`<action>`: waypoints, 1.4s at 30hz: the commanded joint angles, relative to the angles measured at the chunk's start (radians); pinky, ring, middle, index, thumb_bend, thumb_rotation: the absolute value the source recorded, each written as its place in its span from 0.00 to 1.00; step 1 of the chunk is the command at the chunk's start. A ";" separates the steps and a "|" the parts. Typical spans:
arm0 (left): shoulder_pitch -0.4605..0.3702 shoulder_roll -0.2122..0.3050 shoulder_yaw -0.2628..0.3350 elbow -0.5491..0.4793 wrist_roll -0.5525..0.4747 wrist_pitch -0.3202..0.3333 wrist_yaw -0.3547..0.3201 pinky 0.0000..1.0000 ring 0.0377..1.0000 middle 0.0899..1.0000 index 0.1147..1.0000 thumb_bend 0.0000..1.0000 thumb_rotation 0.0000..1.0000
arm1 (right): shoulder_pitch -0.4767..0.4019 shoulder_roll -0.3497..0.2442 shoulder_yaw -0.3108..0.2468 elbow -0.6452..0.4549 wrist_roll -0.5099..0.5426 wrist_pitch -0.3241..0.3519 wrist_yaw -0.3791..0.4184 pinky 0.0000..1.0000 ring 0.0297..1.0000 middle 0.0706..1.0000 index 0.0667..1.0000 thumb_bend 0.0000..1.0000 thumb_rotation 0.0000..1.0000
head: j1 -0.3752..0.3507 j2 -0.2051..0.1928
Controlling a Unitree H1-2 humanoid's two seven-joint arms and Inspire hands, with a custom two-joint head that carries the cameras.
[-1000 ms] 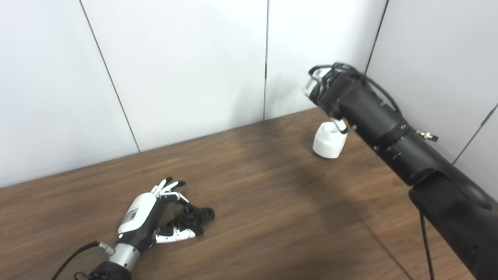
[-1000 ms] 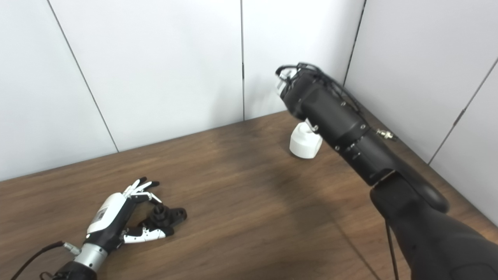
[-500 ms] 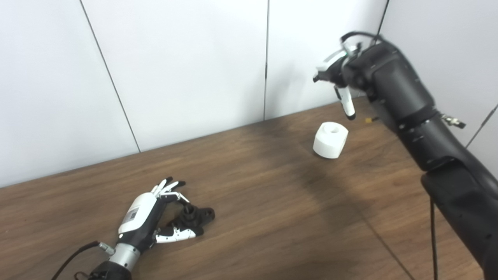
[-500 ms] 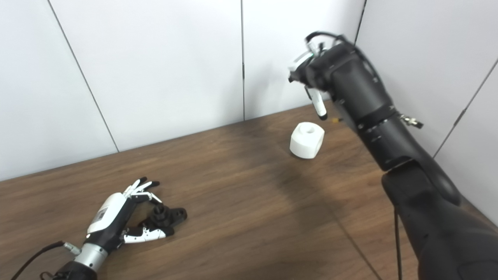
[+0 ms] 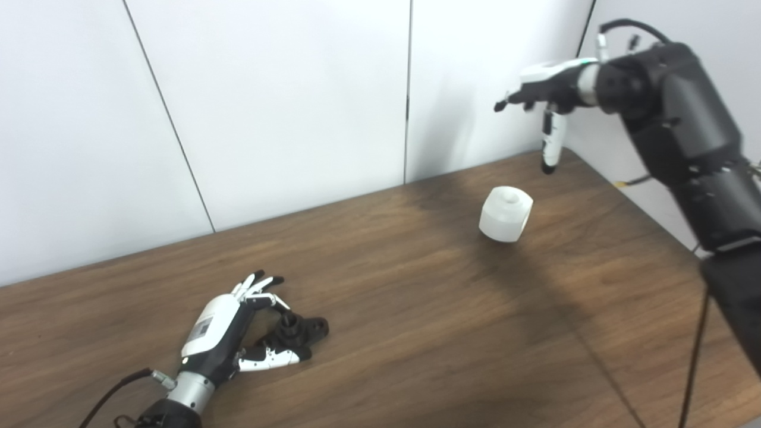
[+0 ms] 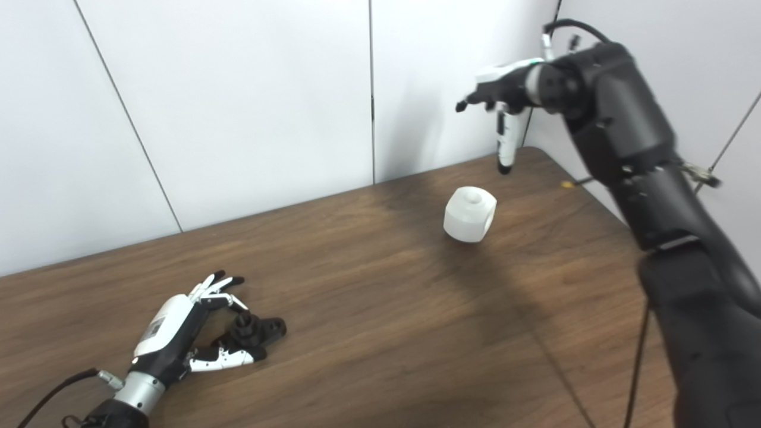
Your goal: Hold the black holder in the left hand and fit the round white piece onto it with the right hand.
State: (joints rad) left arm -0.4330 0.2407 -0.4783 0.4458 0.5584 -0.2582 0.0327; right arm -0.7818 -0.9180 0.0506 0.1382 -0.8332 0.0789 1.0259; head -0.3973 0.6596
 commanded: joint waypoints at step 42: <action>0.098 0.018 -0.046 0.039 0.029 0.060 -0.092 1.00 1.00 0.90 0.42 0.52 0.06 | 0.157 -0.072 0.132 -0.008 0.067 -0.297 -0.414 0.72 0.84 0.90 0.91 0.89 0.04 | 0.025 0.013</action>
State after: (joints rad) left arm -0.4302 0.2416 -0.4781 0.4425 0.5496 -0.2548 0.0318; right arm -0.5853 -0.9660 0.1950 0.1427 -0.7593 -0.2113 0.6481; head -0.3712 0.6719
